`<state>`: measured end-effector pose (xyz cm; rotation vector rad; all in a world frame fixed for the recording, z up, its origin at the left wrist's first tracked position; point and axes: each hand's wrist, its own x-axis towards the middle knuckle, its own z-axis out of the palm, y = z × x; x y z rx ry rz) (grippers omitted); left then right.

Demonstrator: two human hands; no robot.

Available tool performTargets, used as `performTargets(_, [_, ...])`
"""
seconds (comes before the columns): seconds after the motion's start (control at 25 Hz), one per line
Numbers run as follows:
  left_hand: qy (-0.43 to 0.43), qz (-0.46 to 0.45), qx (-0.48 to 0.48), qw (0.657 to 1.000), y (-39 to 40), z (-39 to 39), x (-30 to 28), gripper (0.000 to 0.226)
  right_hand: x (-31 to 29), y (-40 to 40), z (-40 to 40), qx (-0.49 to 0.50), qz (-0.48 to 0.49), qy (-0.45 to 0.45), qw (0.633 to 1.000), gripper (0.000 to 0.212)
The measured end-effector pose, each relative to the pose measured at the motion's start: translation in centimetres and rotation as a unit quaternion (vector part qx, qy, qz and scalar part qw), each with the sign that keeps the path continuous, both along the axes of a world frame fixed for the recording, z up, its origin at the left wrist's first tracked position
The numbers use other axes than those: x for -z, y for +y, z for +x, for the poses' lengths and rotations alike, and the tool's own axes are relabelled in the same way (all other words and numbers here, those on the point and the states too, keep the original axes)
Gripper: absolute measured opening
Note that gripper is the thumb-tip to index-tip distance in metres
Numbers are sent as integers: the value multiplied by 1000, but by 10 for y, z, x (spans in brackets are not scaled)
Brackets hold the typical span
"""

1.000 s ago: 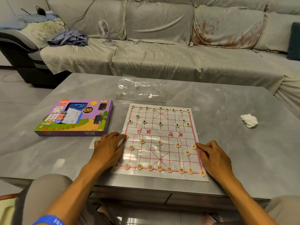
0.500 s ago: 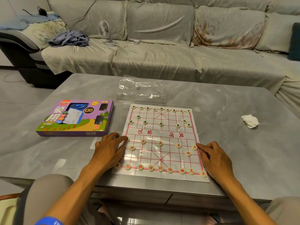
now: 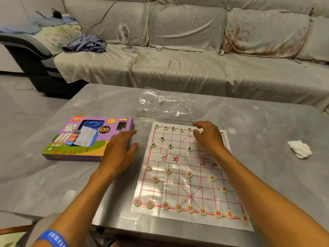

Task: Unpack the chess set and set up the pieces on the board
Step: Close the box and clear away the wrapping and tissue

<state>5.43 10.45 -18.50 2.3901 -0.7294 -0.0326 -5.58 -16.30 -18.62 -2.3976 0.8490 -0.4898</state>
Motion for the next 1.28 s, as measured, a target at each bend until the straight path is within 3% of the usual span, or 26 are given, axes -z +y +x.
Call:
performTargets(0.36, [-7, 12, -12, 1000, -1, 20, 14, 50, 17, -18, 61, -5, 12, 31, 999, 40])
performTargets(0.6, [7, 27, -12, 1000, -3, 19, 16, 52, 8, -25, 78, -18, 199, 18, 980, 54])
performTargets(0.84, [17, 39, -5, 999, -2, 19, 18, 51, 4, -18, 86, -62, 241, 19, 968, 46])
performTargets(1.0, [19, 31, -12, 999, -2, 22, 17, 51, 1, -9, 96, -97, 229, 48, 967, 52])
performTargets(1.28, [30, 15, -17, 999, -2, 23, 14, 50, -18, 17, 101, -179, 148, -85, 969, 57])
